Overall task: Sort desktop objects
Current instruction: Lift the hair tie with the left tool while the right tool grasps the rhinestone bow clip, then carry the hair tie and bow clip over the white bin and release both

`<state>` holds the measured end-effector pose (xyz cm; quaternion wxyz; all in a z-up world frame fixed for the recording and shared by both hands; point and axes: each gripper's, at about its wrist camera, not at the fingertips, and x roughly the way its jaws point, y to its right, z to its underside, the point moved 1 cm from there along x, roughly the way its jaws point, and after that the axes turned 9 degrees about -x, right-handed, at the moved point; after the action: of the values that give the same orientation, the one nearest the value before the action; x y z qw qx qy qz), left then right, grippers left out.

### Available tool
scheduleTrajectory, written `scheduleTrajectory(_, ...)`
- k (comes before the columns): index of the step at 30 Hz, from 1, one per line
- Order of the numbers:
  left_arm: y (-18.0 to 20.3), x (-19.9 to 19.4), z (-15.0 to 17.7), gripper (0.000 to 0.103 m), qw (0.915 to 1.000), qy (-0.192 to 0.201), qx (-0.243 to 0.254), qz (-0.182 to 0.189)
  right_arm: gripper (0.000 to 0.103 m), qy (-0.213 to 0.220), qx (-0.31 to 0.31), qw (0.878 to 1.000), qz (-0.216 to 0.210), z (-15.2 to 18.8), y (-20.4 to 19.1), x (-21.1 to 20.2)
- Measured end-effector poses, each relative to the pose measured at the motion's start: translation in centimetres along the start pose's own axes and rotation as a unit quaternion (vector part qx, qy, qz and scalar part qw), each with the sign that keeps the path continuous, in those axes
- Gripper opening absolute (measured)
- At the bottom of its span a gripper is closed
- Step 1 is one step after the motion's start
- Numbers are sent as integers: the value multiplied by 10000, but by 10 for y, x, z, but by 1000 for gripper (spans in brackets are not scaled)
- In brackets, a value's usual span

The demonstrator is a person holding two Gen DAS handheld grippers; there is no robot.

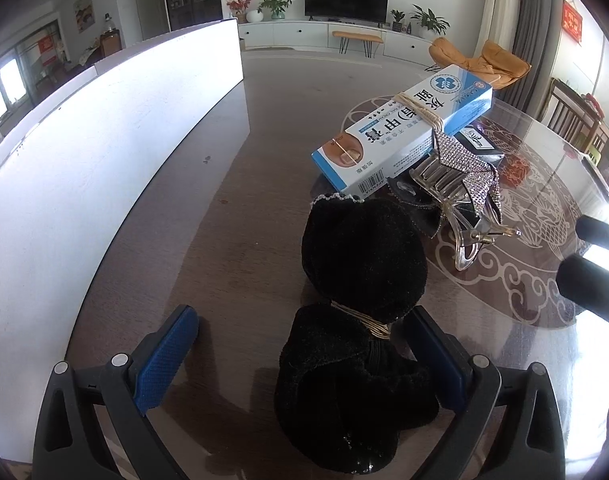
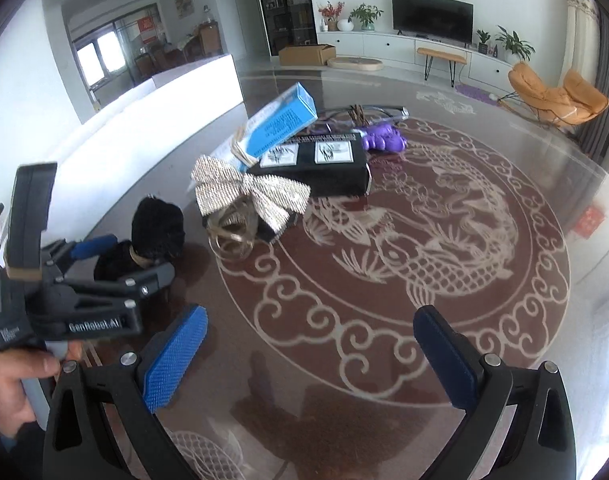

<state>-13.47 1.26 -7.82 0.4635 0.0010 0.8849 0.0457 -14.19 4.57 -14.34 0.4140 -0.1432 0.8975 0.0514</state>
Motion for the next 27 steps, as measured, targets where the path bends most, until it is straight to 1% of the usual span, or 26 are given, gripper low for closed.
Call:
scheduleTrajectory(1,0,0,0,103,10000,-1,2,0,103,-38,-8,9999,-101,-12,-3,9)
scheduleTrajectory(3,0,0,0,103,10000,0,2,0,103,-271,84,9988,-406,-29,-8,31)
scheduleTrajectory(5,0,0,0,103,10000,-1,2,0,103,-482,207,9964,-659,-38,-11,52)
scheduleTrajectory(7,0,0,0,103,10000,-1,2,-1,103,-605,234,9953,-714,-42,-14,66)
scheduleTrajectory(8,0,0,0,103,10000,-1,2,-1,97,-654,236,9951,-701,-44,-15,71)
scheduleTrajectory(9,0,0,0,103,10000,-2,3,-1,81,-707,248,9950,-666,-44,-14,76)
scheduleTrajectory(10,0,0,0,103,10000,-2,3,0,70,-701,252,9951,-642,-43,-13,77)
scheduleTrajectory(11,0,0,1,103,10000,-5,1,7,61,-611,225,9962,-580,-43,-13,76)
scheduleTrajectory(12,-1,0,2,103,10000,-13,5,9,51,-613,166,9968,-488,-41,-12,74)
scheduleTrajectory(15,-2,-2,4,103,10000,-55,0,1,44,-596,-161,9978,-243,-30,-10,59)
scheduleTrajectory(16,-4,-3,5,103,10000,-83,-14,-7,43,-614,-325,9975,-153,-24,-10,52)
scheduleTrajectory(19,-8,-6,3,103,9997,-114,-166,148,42,-605,-915,9935,308,-4,-11,27)
scheduleTrajectory(21,-10,-7,3,103,9992,-119,-251,296,45,-587,-1151,9907,430,10,-9,13)
scheduleTrajectory(22,-10,-8,2,103,9989,-125,-261,358,48,-599,-1164,9906,401,15,-6,10)
scheduleTrajectory(24,-9,-8,3,103,9988,-127,-226,425,81,-621,-1040,9920,360,24,5,7)
scheduleTrajectory(25,-7,-7,3,103,9988,-125,-191,422,84,-560,-932,9935,349,26,11,6)
scheduleTrajectory(27,-4,-6,4,103,9990,-112,-106,421,84,-503,-656,9964,190,27,21,10)
